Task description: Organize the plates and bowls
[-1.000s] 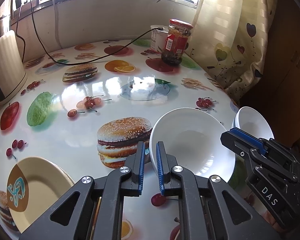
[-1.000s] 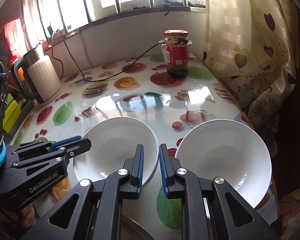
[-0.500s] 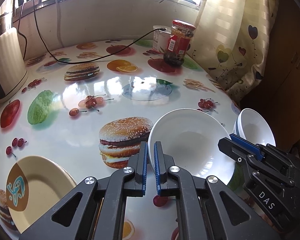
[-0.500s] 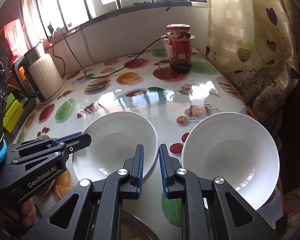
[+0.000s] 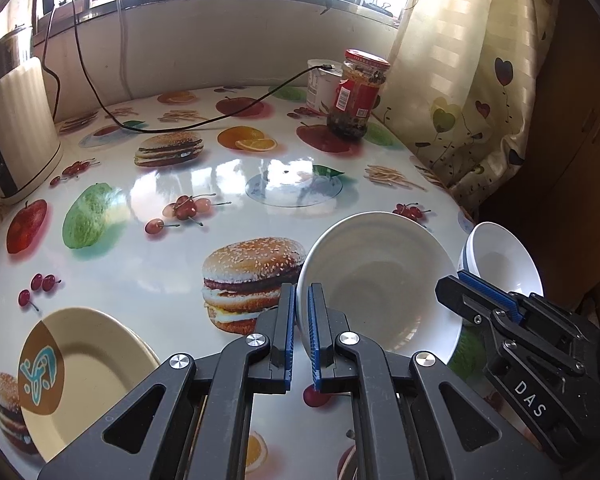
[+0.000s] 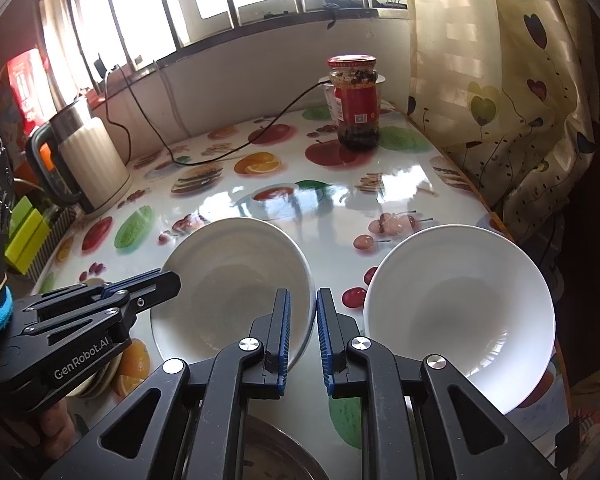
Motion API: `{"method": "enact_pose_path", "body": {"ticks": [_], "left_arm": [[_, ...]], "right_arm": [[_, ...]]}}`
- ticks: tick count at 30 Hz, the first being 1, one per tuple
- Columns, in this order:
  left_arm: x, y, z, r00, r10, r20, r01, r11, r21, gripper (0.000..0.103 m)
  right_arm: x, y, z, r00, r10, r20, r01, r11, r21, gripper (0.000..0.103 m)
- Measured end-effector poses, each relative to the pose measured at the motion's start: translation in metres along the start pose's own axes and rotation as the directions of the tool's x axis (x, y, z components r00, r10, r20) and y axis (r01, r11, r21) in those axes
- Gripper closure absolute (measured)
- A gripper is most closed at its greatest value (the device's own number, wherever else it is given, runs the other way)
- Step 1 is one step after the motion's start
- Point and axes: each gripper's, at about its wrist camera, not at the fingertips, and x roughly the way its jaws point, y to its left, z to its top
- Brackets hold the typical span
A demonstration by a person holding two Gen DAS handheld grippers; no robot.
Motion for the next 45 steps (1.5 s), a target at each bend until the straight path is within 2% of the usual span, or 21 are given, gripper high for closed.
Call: {"method": "enact_pose_path", "body": {"ticks": [26,45], "left_arm": [[-0.063,-0.022,-0.017,0.996,-0.028,0.085,0.026,0.999,0.027,0.096],[-0.086,-0.028,-0.047,0.995,-0.055,0.087,0.053,0.998,0.028,0.096]], "right_arm": [[-0.066,0.008,-0.012,0.995,0.011,0.099,-0.012,1.0,0.013,0.089],[-0.098,0.012,-0.044,0.993,0.013,0.113,-0.018,0.999,0.04,0.089]]}}
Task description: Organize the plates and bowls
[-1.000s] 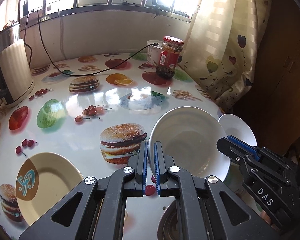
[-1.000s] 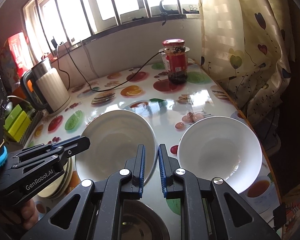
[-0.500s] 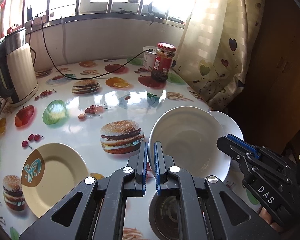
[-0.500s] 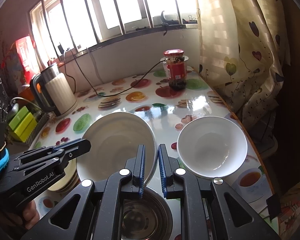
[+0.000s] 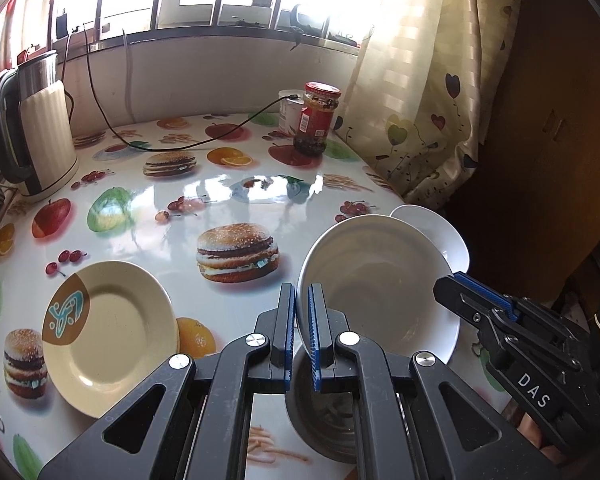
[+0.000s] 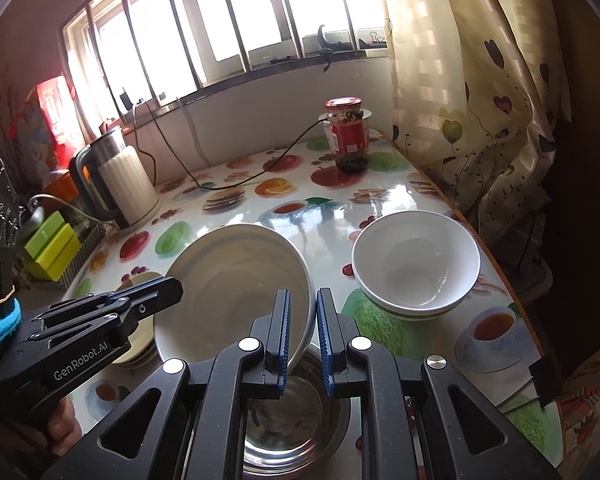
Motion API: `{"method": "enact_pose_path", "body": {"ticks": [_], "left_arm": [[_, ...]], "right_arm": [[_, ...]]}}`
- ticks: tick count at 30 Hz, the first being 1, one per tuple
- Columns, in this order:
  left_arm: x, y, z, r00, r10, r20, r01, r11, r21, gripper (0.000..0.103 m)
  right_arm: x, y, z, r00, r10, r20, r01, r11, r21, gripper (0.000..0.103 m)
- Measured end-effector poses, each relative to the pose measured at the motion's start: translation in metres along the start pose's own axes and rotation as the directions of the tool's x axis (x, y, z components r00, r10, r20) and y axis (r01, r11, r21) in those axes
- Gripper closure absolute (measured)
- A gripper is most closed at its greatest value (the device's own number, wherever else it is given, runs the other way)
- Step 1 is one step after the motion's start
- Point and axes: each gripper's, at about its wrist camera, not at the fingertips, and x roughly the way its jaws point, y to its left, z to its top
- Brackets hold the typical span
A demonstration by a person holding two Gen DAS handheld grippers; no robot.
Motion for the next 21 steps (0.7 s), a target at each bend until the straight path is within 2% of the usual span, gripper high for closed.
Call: {"method": "enact_pose_path", "body": {"ticks": [21], "left_arm": [[0.003,-0.006,-0.032,0.998,-0.014,-0.06,0.014,1.0,-0.005,0.096]], "right_arm": [[-0.007,-0.008,-0.04,0.998,-0.006,-0.054,0.008,0.999,0.044,0.089]]}}
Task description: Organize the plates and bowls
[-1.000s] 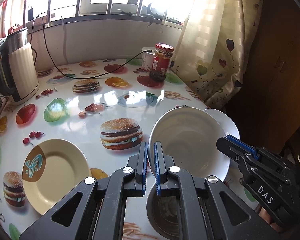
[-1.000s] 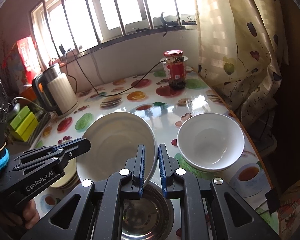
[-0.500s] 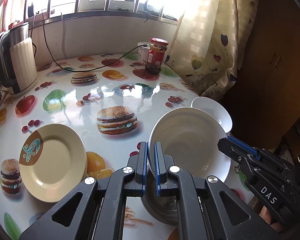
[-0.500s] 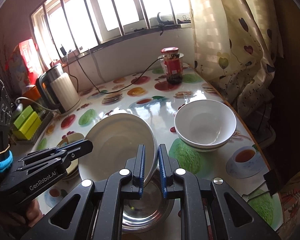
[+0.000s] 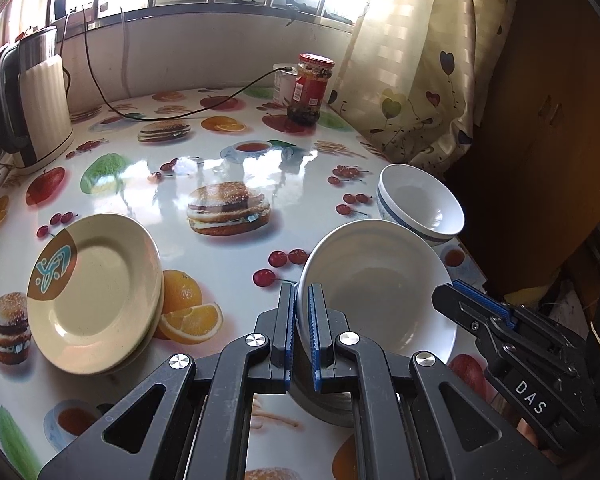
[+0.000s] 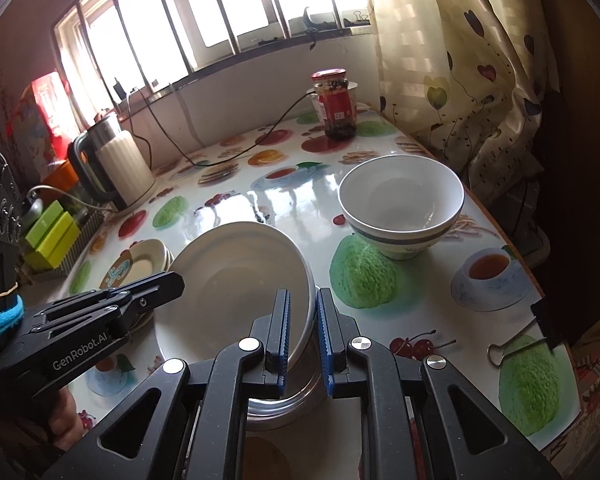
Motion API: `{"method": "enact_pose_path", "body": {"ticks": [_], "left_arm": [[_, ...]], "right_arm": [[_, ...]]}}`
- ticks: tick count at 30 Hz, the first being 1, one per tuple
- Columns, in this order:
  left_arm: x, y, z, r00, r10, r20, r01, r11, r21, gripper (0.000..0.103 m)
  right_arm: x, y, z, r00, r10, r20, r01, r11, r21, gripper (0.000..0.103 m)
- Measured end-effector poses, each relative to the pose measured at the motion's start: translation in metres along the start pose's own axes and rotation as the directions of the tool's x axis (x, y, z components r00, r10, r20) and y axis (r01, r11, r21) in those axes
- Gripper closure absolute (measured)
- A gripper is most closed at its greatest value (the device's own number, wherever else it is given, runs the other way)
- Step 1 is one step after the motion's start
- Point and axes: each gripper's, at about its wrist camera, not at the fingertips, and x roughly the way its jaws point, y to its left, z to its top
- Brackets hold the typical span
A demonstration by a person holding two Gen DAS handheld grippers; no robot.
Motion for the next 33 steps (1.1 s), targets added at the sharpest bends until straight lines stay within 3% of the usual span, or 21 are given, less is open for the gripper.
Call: {"method": "enact_pose_path", "body": {"ticks": [33], "left_arm": [[0.011,-0.001,-0.014,0.998,0.007,-0.069,-0.007,1.0,-0.01,0.096]], "right_arm": [[0.008,-0.004,-0.014,0.998,-0.005,-0.055,0.006,0.999,0.031,0.089]]}}
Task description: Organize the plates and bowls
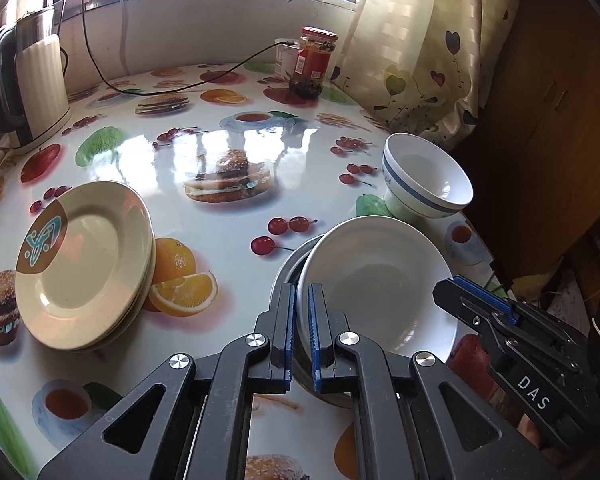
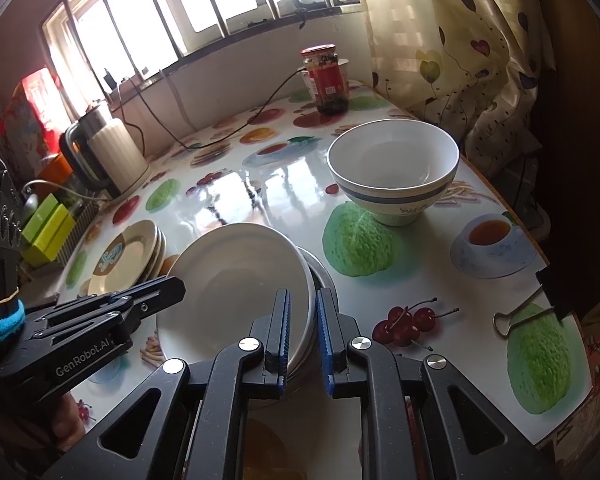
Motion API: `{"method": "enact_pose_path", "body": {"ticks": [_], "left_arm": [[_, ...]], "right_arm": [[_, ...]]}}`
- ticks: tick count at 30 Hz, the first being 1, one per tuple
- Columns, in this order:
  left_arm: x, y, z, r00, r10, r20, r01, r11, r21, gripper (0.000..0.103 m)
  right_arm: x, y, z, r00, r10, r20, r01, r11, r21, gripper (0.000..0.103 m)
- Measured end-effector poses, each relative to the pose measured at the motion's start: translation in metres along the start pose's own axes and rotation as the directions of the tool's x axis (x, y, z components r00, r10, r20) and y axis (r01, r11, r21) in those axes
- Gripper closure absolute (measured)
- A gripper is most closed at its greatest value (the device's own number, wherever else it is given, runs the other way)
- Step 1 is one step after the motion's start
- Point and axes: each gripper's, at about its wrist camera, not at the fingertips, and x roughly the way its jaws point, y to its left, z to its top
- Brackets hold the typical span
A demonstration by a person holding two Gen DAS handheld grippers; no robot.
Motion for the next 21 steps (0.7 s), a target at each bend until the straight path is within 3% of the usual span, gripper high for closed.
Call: {"method": "enact_pose_path", "body": {"ticks": [21], "left_arm": [[0.0076,0.0037,0.0022,1.0,-0.01,-0.019,0.009,1.0,-0.02,0.096]], "right_arm": [[0.008,-0.0001,-0.0017,1.0,0.001,-0.008,-0.001,1.0,0.002,0.087]]}}
